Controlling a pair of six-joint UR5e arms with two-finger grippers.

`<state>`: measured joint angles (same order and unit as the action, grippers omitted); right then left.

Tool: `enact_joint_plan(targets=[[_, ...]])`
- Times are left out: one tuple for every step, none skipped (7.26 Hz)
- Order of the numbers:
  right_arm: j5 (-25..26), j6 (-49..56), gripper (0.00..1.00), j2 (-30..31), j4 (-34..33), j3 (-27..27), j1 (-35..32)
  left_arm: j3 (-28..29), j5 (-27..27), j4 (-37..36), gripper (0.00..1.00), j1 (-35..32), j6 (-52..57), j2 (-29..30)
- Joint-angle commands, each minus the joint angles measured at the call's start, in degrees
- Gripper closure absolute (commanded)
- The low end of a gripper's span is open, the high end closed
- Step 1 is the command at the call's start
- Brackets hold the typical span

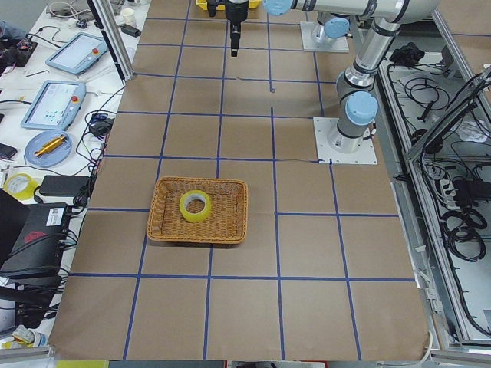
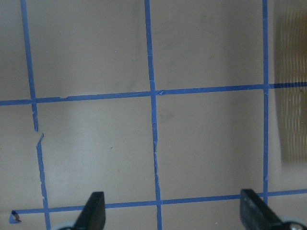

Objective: Transfer tape with both arms

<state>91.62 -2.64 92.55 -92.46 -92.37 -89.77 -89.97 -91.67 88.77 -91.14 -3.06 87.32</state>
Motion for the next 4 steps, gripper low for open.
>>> enact_joint_plan(targets=[[0.13,0.0,0.0,0.0,0.0,-0.01,0.04,-0.03,-0.17,0.0,0.0,0.0,0.69,0.04],[0.13,0.0,0.0,0.0,0.0,-0.09,-0.05,0.05,-0.17,0.0,0.0,0.17,0.69,0.04],[0.13,0.0,0.0,0.0,0.0,-0.1,-0.05,0.05,-0.26,0.0,0.0,0.35,0.78,0.04],[0.05,0.0,0.0,0.0,0.0,-0.1,-0.05,0.14,-0.26,0.0,0.0,0.52,0.78,0.04]])
